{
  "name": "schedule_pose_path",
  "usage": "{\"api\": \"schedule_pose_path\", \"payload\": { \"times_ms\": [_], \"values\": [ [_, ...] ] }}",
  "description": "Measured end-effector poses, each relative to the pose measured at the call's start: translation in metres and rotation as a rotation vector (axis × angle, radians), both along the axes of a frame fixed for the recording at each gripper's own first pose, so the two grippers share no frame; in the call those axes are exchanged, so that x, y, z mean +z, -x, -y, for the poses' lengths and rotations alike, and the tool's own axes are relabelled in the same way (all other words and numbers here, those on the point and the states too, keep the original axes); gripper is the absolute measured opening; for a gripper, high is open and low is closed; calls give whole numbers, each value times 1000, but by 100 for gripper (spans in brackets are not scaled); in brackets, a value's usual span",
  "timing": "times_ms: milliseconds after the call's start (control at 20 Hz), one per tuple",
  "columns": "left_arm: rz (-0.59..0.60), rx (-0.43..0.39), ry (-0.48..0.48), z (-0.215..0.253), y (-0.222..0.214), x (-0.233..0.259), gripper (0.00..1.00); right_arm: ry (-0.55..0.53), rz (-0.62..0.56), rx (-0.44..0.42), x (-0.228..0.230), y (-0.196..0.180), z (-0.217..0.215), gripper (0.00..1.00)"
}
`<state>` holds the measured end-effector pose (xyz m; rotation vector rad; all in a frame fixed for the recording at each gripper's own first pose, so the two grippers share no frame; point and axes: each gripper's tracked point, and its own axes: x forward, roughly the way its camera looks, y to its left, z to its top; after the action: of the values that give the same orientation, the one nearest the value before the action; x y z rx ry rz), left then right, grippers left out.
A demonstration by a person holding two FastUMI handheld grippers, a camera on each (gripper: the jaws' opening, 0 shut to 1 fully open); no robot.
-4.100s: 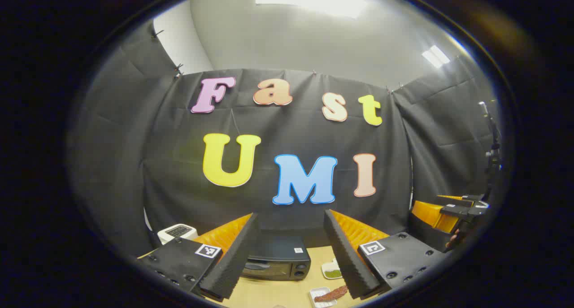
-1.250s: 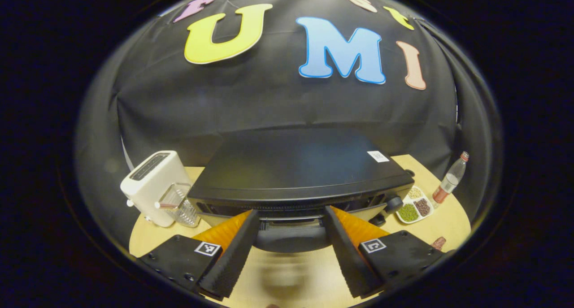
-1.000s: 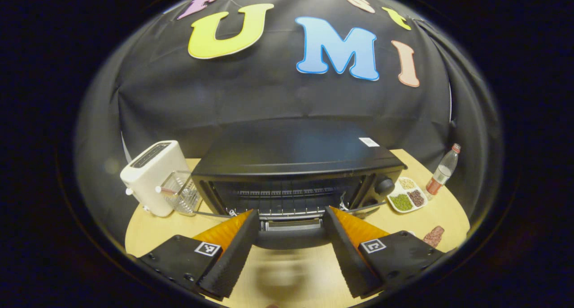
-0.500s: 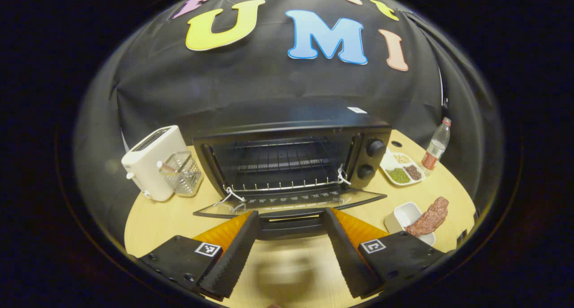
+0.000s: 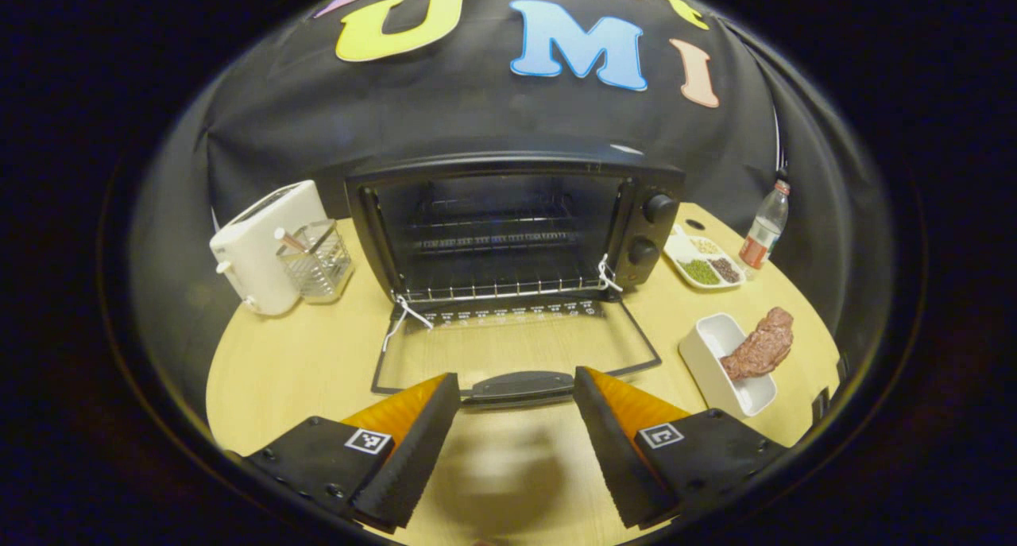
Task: Open the electric oven with the left hand, put the food in, and close the electric oven.
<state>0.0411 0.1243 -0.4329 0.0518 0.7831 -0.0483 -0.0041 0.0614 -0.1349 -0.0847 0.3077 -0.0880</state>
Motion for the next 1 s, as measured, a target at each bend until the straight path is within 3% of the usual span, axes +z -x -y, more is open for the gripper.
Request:
{"api": "schedule_pose_path", "payload": {
  "times_ms": [250, 450, 500, 550, 700, 900, 950, 1000],
  "values": [
    [207, 53, 52, 2, -14, 115, 97, -101, -83, 49, -38, -24, 17, 97],
    [399, 73, 68, 3, -23, 220, 100, -335, -212, 35, -84, -36, 37, 98],
    [434, 77, 59, 2, -21, 239, 92, -376, -236, 34, -96, -38, 40, 99],
    [466, 82, 52, 2, -19, 259, 92, -418, -265, 49, -113, -42, 41, 99],
    [563, 95, 41, 6, -14, 309, 93, -499, -366, 90, -163, -38, 42, 96],
    [642, 113, 49, 15, -9, 354, 97, -736, -502, 86, -229, -27, 42, 96],
    [649, 117, 57, 19, -6, 360, 91, -787, -524, 69, -242, -25, 41, 96],
    [646, 125, 61, 21, -6, 361, 100, -826, -535, 63, -251, -24, 40, 96]
  ]
}}
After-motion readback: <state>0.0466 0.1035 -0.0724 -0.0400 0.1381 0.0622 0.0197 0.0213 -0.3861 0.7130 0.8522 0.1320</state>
